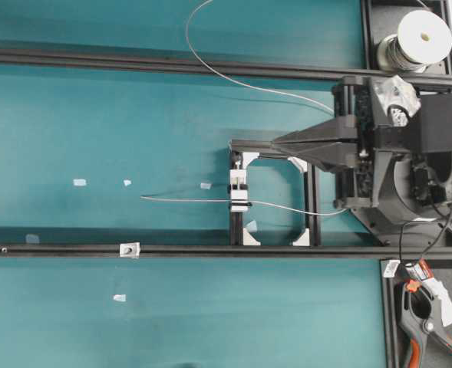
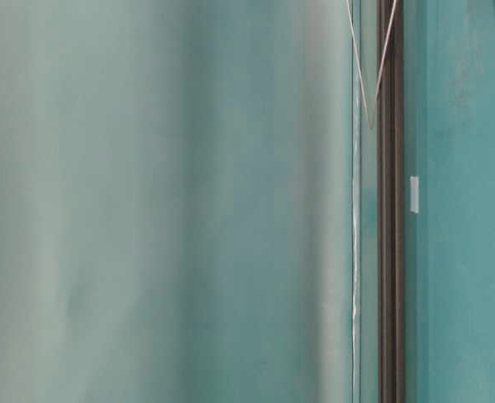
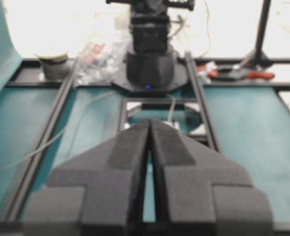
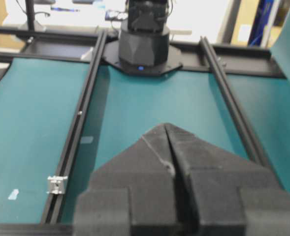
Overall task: Insert the wire through the hole in the metal fitting.
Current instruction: 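Move the right gripper left over the thin grey wire on the table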
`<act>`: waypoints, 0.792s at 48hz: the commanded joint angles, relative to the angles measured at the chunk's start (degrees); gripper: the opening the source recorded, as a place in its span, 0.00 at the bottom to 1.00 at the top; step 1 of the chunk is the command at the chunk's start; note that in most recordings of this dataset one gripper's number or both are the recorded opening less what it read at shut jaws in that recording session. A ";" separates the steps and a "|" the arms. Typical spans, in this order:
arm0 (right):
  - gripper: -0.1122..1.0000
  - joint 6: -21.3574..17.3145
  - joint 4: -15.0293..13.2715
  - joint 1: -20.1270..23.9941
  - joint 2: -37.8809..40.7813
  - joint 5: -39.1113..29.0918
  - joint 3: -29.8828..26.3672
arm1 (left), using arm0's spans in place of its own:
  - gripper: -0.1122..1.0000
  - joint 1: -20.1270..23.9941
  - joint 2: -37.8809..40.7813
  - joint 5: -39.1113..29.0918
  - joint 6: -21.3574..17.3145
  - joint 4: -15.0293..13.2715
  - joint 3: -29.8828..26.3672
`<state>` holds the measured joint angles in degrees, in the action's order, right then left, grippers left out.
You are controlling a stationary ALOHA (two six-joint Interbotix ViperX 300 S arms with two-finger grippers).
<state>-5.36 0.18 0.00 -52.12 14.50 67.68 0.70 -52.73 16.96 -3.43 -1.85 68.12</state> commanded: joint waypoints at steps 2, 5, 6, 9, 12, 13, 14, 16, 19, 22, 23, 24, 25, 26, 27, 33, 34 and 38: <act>0.08 -0.18 0.09 -0.26 2.11 0.09 -2.55 | 0.03 0.70 2.90 0.44 -0.88 -0.18 -2.20; 0.10 -0.18 0.09 -0.26 2.99 0.35 -2.90 | 0.07 1.23 4.13 0.62 -0.97 -0.09 -2.46; 0.13 -0.18 0.09 -0.26 3.25 0.35 -2.90 | 0.09 1.49 4.48 0.70 -1.05 -0.18 -2.37; 0.23 -0.18 0.09 -0.26 3.78 0.35 -3.16 | 0.17 2.02 4.75 0.79 -1.14 -0.09 -2.11; 0.37 -0.18 0.09 -0.26 3.87 0.35 -3.16 | 0.28 2.55 4.75 0.79 -0.88 -0.26 -1.76; 0.42 -0.18 0.00 -0.35 3.87 0.35 -3.16 | 0.33 2.72 4.66 0.70 -0.79 -0.35 -1.58; 0.48 -0.18 0.00 -0.35 3.78 0.35 -3.16 | 0.37 2.90 4.66 0.79 -0.70 -0.35 -1.49; 0.59 -0.18 0.00 -0.35 3.78 0.26 -3.25 | 0.48 3.16 4.75 0.79 -0.44 -0.35 -1.23; 0.75 -0.18 0.00 -0.26 3.96 0.09 -3.43 | 0.65 3.16 5.19 0.70 -0.09 -0.44 -0.88; 0.75 -0.26 0.09 -0.35 4.39 -0.26 -3.78 | 0.71 3.16 6.15 0.35 0.44 -0.44 -0.62; 0.73 -0.26 0.09 -0.35 4.75 -0.35 -3.87 | 0.70 3.16 6.50 0.35 0.62 -0.44 -0.53; 0.72 -0.35 0.09 -0.35 5.01 -0.62 -4.04 | 0.71 3.16 7.03 0.35 0.70 -0.44 -0.44; 0.71 -0.35 0.09 -0.26 5.71 -0.97 -4.31 | 0.71 3.16 7.56 0.35 0.79 -0.44 -0.44; 0.71 -0.35 0.09 -0.35 6.24 -1.23 -4.48 | 0.71 3.16 8.17 0.35 0.88 -0.44 -0.35; 0.71 -0.44 0.18 -0.35 6.77 -1.58 -4.75 | 0.71 3.08 8.79 0.44 0.97 -0.44 -0.44; 0.71 -0.53 0.35 -0.35 11.16 -3.52 -6.59 | 0.74 3.16 12.83 0.97 0.97 -0.44 -0.53; 0.71 -0.44 0.35 -0.26 11.95 -3.60 -6.86 | 0.74 3.16 13.45 1.14 0.97 -0.44 -0.53; 0.71 -0.44 0.35 -0.35 14.77 -3.69 -7.82 | 0.76 3.08 15.91 2.20 0.97 -0.44 -0.26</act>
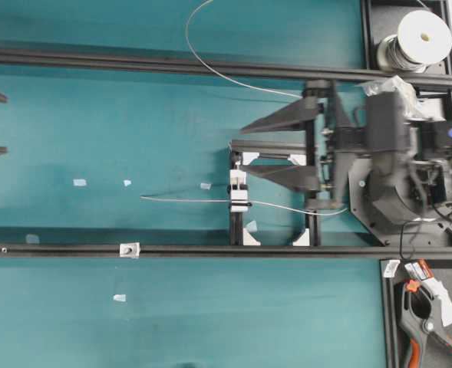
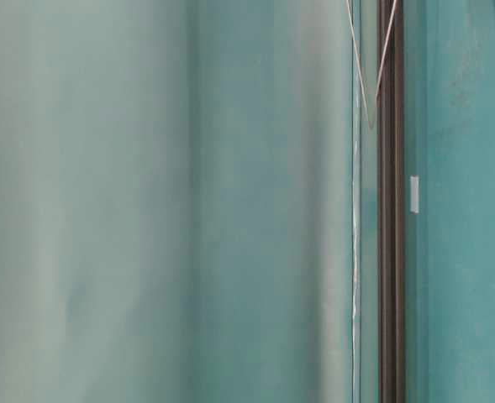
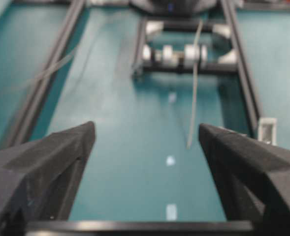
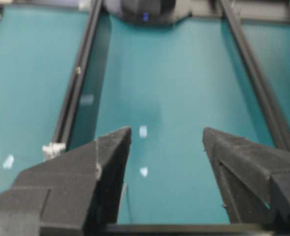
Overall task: Insert the wire through the hole in the metal fitting.
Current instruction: 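Move the right gripper left over the thin grey wire on the table, then lower the right gripper and close it on the grey wire's end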
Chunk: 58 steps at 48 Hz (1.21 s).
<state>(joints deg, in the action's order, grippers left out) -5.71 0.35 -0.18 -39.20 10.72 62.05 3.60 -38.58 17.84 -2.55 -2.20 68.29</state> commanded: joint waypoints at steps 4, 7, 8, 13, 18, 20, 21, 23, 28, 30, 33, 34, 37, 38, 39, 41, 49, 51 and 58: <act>0.71 -0.26 0.26 -0.18 4.31 0.53 -2.37 | 0.78 -0.26 4.13 3.08 0.09 -0.09 0.09; 0.71 -0.70 0.53 -0.18 5.63 1.49 -2.29 | 0.79 -0.70 5.54 5.10 0.09 -0.09 0.79; 0.71 -1.05 0.62 -0.18 5.98 1.85 -2.20 | 0.80 -0.79 5.98 5.80 0.09 -0.09 1.14; 0.71 -3.34 0.79 -0.18 8.17 3.69 -1.93 | 0.81 -1.49 8.44 9.32 0.09 -0.09 2.64; 0.71 -4.92 0.79 -0.18 10.99 4.92 -1.85 | 0.81 -2.11 10.72 11.78 0.09 -0.09 3.69; 0.71 -5.27 0.79 -0.18 12.30 5.36 -1.93 | 0.81 -2.29 11.43 12.39 0.09 -0.09 3.87; 0.71 -5.36 0.79 -0.18 12.92 5.54 -1.93 | 0.81 -2.29 11.78 12.66 0.09 -0.09 3.96; 0.71 -5.98 0.79 -0.18 14.59 6.42 -1.93 | 0.81 -2.46 12.66 13.01 0.09 -0.09 3.96; 0.71 -7.56 0.79 -0.18 18.02 9.14 -1.85 | 0.81 -2.72 14.50 13.62 0.09 -0.09 3.96; 0.71 -8.17 0.79 -0.18 19.60 10.37 -1.67 | 0.81 -2.90 15.47 13.89 0.09 -0.09 3.96; 0.71 -8.79 0.79 -0.18 21.71 12.04 -1.49 | 0.81 -3.16 16.70 14.33 0.18 -0.09 4.04; 0.71 -8.96 0.79 -0.09 22.41 12.48 -1.41 | 0.81 -3.25 17.05 14.59 0.18 -0.09 4.04; 0.71 -9.32 0.79 0.09 24.43 13.62 -1.41 | 0.81 -3.69 18.63 15.73 0.18 -0.09 4.22; 0.71 -9.49 0.79 0.18 25.05 13.97 -1.41 | 0.81 -3.78 18.98 16.17 0.26 -0.09 4.31; 0.71 -9.58 0.79 0.18 25.66 14.24 -1.41 | 0.81 -3.87 19.42 16.70 0.26 -0.09 4.39; 0.71 -10.02 0.88 0.26 26.89 14.68 -1.58 | 0.81 -3.96 20.48 17.67 0.35 -0.18 4.48; 0.71 -11.78 0.79 0.35 29.62 14.85 -2.11 | 0.81 -4.04 24.43 21.36 1.58 -0.09 4.66; 0.71 -12.13 0.79 0.53 30.15 14.85 -2.11 | 0.81 -4.04 25.75 22.15 2.02 -0.18 4.66; 0.70 -12.30 0.79 1.58 31.03 14.85 -1.93 | 0.81 -4.39 30.32 24.70 3.52 -0.09 4.48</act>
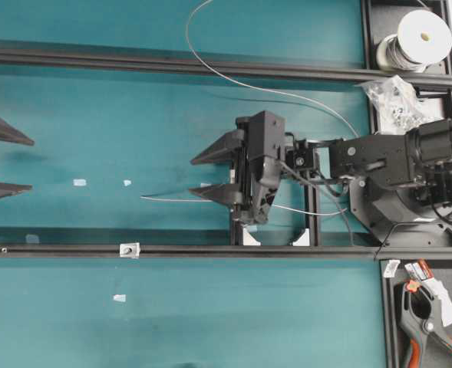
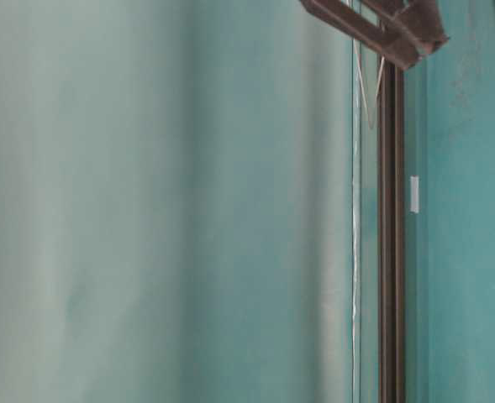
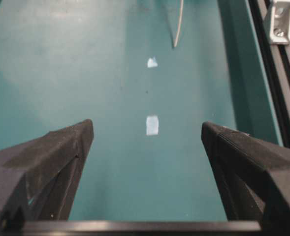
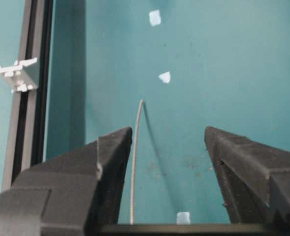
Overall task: Insert the wire through the hole in the metal fitting.
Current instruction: 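Lower the right gripper and close it on the grey wire's end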
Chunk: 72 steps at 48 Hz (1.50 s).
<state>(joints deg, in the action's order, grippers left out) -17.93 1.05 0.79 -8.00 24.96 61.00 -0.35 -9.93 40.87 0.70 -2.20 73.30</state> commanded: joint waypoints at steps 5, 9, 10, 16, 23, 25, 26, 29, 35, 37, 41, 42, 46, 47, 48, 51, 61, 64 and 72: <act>0.70 -0.18 0.09 1.41 -0.09 0.44 -0.79 | 0.81 -1.05 4.57 3.34 0.44 -0.09 -0.88; 0.70 -0.26 0.09 2.11 0.35 0.44 -0.97 | 0.81 -1.41 6.42 4.92 0.44 -0.09 -1.41; 0.70 -0.26 0.09 2.29 0.44 0.35 -0.97 | 0.81 -1.41 6.68 5.10 0.44 -0.09 -1.58; 0.70 -1.05 0.09 2.72 2.11 0.35 -1.32 | 0.81 -1.41 7.65 5.27 0.44 -0.18 -2.20; 0.70 -1.85 0.09 2.81 3.96 0.18 -1.67 | 0.81 -1.41 7.56 5.19 0.44 -0.09 -2.02; 0.70 -1.85 0.09 2.81 4.39 0.09 -1.85 | 0.81 -1.41 7.56 5.27 0.44 -0.18 -1.93; 0.70 -1.85 0.09 2.81 4.57 0.00 -2.02 | 0.81 -1.41 7.56 5.19 0.44 -0.18 -1.76; 0.70 -1.93 0.09 2.90 5.10 -0.53 -2.37 | 0.81 -1.41 7.47 5.19 0.53 -0.26 -1.67; 0.70 -1.93 0.09 2.99 5.89 -2.64 -3.08 | 0.81 -1.41 7.38 5.19 0.53 -0.26 -1.76; 0.70 -1.93 0.09 2.90 6.15 -3.52 -3.43 | 0.81 -1.41 7.38 5.19 0.44 -0.26 -1.76; 0.70 -1.93 0.09 2.99 6.33 -4.92 -3.96 | 0.81 -1.41 7.38 5.19 0.53 -0.26 -1.76; 0.70 -1.93 0.09 2.99 6.42 -5.19 -4.04 | 0.81 -1.41 7.38 5.19 0.44 -0.26 -1.76; 0.70 -1.93 0.09 2.90 6.50 -5.71 -4.31 | 0.81 -1.41 7.29 5.19 0.53 -0.35 -1.67; 0.70 -1.93 0.09 2.90 6.42 -5.80 -4.39 | 0.81 -1.41 7.29 5.19 0.53 -0.26 -1.67; 0.70 -1.93 0.09 2.90 6.42 -5.80 -4.39 | 0.81 -1.41 7.29 5.19 0.53 -0.26 -1.67; 0.69 -1.93 0.09 2.90 6.50 -5.80 -4.48 | 0.81 -1.41 7.29 5.19 0.53 -0.26 -1.76; 0.69 -2.02 0.18 2.99 7.21 -6.42 -4.57 | 0.81 -1.41 7.21 5.10 0.53 -0.26 -1.67; 0.69 -2.02 0.09 2.99 7.65 -7.03 -4.92 | 0.81 -1.41 7.21 5.10 0.44 -0.26 -1.76; 0.69 -2.02 0.09 2.99 9.23 -8.96 -6.59 | 0.81 -1.41 7.29 5.01 0.44 -0.26 -1.85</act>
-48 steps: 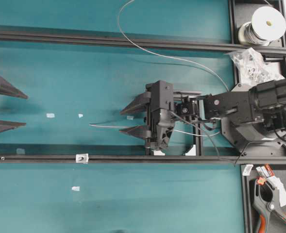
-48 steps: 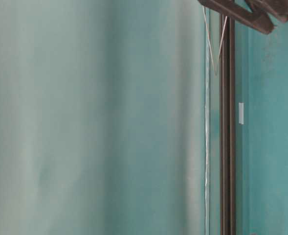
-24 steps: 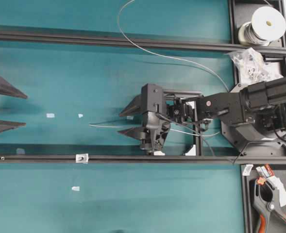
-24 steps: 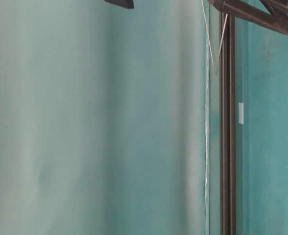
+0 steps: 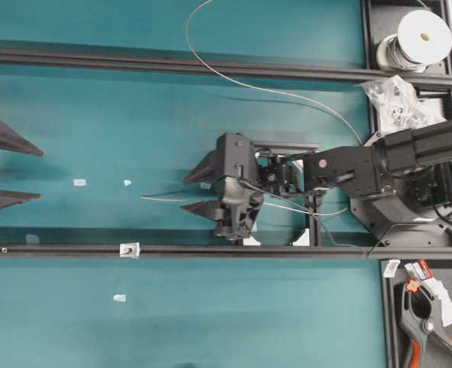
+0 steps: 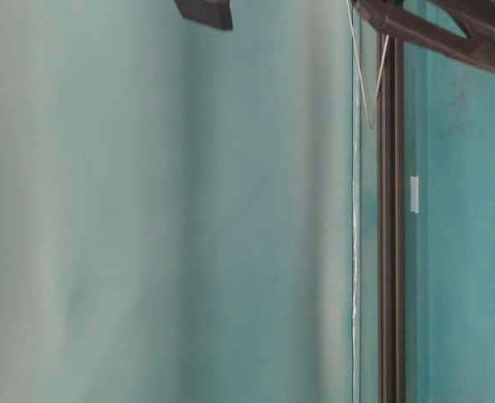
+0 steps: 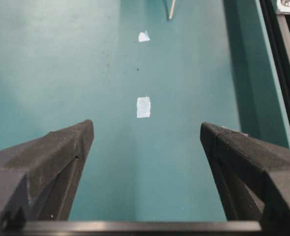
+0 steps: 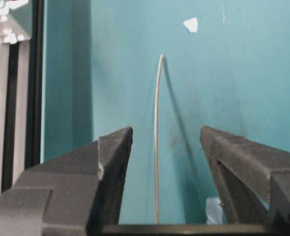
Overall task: Insert the wire through the hole in the metal fitting.
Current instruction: 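Lower the right gripper and close it on the grey wire's end, then lift the held wire and carry it down toward the lower rail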
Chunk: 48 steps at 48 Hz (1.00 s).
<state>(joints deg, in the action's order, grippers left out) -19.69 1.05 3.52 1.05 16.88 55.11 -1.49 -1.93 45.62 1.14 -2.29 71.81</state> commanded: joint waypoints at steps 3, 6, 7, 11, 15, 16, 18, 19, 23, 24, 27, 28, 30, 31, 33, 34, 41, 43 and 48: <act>0.69 -0.18 0.09 0.26 0.44 -1.14 -1.05 | 0.81 -0.26 -0.79 0.35 0.00 -0.18 -0.26; 0.69 -0.18 0.09 0.35 0.44 -1.23 -1.14 | 0.81 -0.18 -0.79 0.26 0.00 -0.18 -0.18; 0.69 -0.18 0.09 0.35 0.44 -1.23 -1.05 | 0.81 -0.26 -0.79 0.26 0.00 -0.18 -0.18; 0.69 -0.18 0.09 0.35 0.44 -1.23 -1.14 | 0.81 -0.26 -0.79 0.09 0.00 -0.18 -0.18; 0.68 -0.18 0.09 0.44 0.44 -1.23 -1.14 | 0.80 -0.26 -0.70 0.18 0.00 -0.18 -0.18; 0.67 -0.18 0.09 0.35 0.44 -1.23 -1.14 | 0.80 -0.26 -0.79 0.18 0.00 -0.18 -0.18; 0.64 -0.18 0.09 0.44 0.44 -1.32 -1.14 | 0.80 -0.26 -0.79 0.18 0.00 -0.26 -0.18; 0.60 -0.18 0.09 0.44 0.44 -1.32 -1.14 | 0.80 -0.26 -0.79 0.18 0.00 -0.18 -0.18; 0.41 -0.18 0.09 0.35 0.44 -1.41 -1.14 | 0.80 -0.26 -0.79 0.18 0.00 -0.26 -0.18; 0.36 -0.18 0.09 0.44 0.44 -1.58 -1.14 | 0.80 -0.26 -0.79 0.18 0.00 -0.18 -0.18; 0.22 -0.18 0.09 0.44 0.44 -2.64 -1.14 | 0.80 -0.26 -0.79 0.18 0.00 -0.18 -0.18; 0.19 -0.18 0.09 0.44 0.44 -2.99 -1.14 | 0.80 -0.26 -0.79 0.18 -0.09 -0.26 -0.18; 0.13 -0.18 0.09 0.44 0.44 -3.78 -1.14 | 0.80 -0.26 -0.79 0.18 0.00 -0.18 -0.18; 0.12 -0.18 0.09 0.35 0.44 -4.04 -1.14 | 0.80 -0.26 -0.79 0.18 0.00 -0.26 -0.18; 0.10 -0.18 0.09 0.44 0.44 -4.57 -1.14 | 0.80 -0.26 -0.79 0.18 0.00 -0.18 -0.18; 0.10 -0.26 0.09 0.44 0.44 -4.66 -1.14 | 0.80 -0.26 -0.79 0.18 0.00 -0.26 -0.18; 0.10 -0.18 0.09 0.44 0.44 -4.57 -1.32 | 0.80 -0.26 -0.97 0.18 -0.09 -0.18 -0.44; 0.10 -0.18 0.09 0.44 0.44 -4.31 -1.32 | 0.80 -0.26 -0.97 0.18 -0.09 -0.18 -0.44; 0.10 -0.09 -0.09 0.44 0.35 -3.69 -1.49 | 0.80 -0.18 -0.97 0.18 -0.09 -0.18 -0.35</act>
<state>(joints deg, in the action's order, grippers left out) -19.69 1.05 3.60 1.85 12.92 53.79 -1.58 -2.02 45.53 1.14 -2.37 71.89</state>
